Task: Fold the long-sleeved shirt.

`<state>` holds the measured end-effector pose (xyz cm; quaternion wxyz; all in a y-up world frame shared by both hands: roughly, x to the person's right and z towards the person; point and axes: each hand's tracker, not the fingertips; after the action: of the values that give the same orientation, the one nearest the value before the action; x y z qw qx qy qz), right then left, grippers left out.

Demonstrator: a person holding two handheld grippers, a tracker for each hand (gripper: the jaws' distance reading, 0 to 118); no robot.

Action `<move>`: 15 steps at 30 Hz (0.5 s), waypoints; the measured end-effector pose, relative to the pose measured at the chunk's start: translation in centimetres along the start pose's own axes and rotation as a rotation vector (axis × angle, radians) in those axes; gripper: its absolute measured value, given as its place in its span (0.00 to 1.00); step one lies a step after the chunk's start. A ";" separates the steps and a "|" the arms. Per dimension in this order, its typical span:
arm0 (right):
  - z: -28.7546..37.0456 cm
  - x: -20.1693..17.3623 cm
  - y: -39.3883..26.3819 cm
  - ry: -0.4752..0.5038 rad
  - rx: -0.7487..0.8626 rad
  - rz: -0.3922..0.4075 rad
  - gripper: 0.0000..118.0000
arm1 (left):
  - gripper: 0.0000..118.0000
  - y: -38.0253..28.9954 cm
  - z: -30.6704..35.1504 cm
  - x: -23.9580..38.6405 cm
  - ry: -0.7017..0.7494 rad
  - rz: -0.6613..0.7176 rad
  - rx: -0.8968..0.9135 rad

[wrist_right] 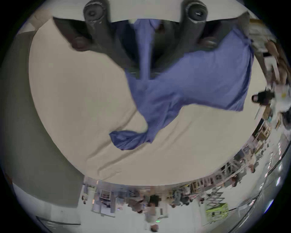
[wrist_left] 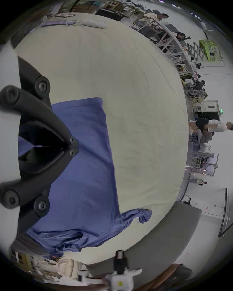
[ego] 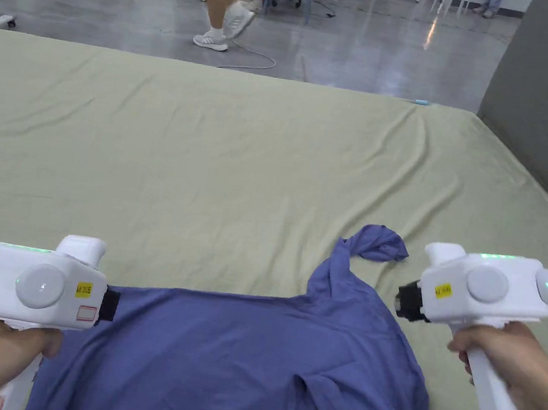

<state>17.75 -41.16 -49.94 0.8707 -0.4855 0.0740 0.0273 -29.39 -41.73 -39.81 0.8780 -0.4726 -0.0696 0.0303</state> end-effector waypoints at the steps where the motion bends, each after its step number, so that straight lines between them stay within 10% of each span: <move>1: -1.7 0.5 1.0 0.012 -0.047 -0.030 0.79 | 0.00 0.2 -0.2 0.1 0.003 0.002 -0.002; 7: -8.4 1.1 3.2 -0.063 -0.284 -0.021 0.73 | 0.00 1.2 -2.3 0.0 -0.006 0.013 -0.029; 11: -10.8 0.3 2.1 -0.040 -0.371 -0.033 0.34 | 0.00 2.5 -4.1 -0.2 0.015 0.027 -0.052; 15: -10.1 -0.4 2.1 -0.081 -0.334 -0.027 0.28 | 0.11 4.2 -5.9 -1.5 0.104 0.042 -0.010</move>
<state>16.12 -48.61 -56.81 0.7805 -0.6228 0.0268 0.0473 -29.93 -44.48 -46.68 0.8772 -0.4794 -0.0142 0.0236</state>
